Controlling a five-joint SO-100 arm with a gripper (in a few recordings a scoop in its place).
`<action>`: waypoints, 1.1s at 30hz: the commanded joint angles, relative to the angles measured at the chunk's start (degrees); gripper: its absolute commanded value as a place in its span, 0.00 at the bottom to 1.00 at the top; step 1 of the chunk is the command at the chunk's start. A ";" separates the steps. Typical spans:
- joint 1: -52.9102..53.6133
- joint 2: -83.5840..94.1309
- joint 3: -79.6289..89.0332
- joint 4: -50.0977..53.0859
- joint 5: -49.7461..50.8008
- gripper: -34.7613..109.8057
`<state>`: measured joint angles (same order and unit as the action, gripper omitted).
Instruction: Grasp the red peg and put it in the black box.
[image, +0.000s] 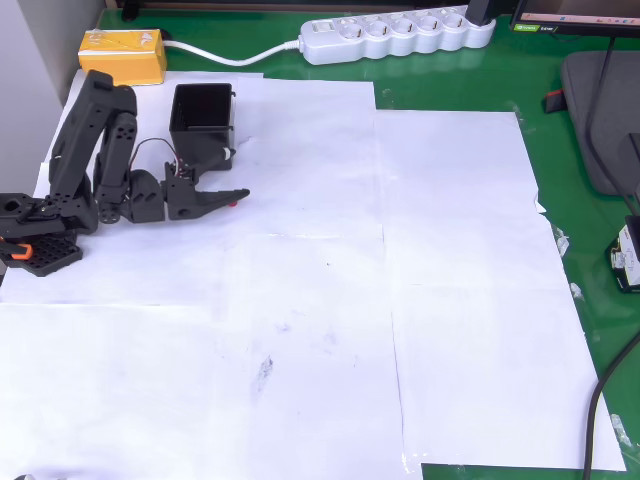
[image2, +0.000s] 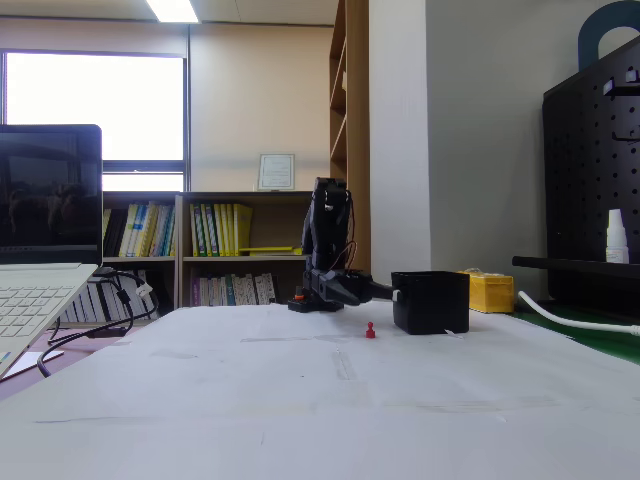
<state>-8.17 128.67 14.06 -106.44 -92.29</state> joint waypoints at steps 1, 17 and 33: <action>-0.44 1.76 1.93 -1.05 -0.53 0.49; 1.76 10.11 5.80 -1.41 -1.05 0.49; 1.93 13.36 7.73 -1.76 -2.81 0.49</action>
<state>-5.71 141.68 21.18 -106.52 -94.22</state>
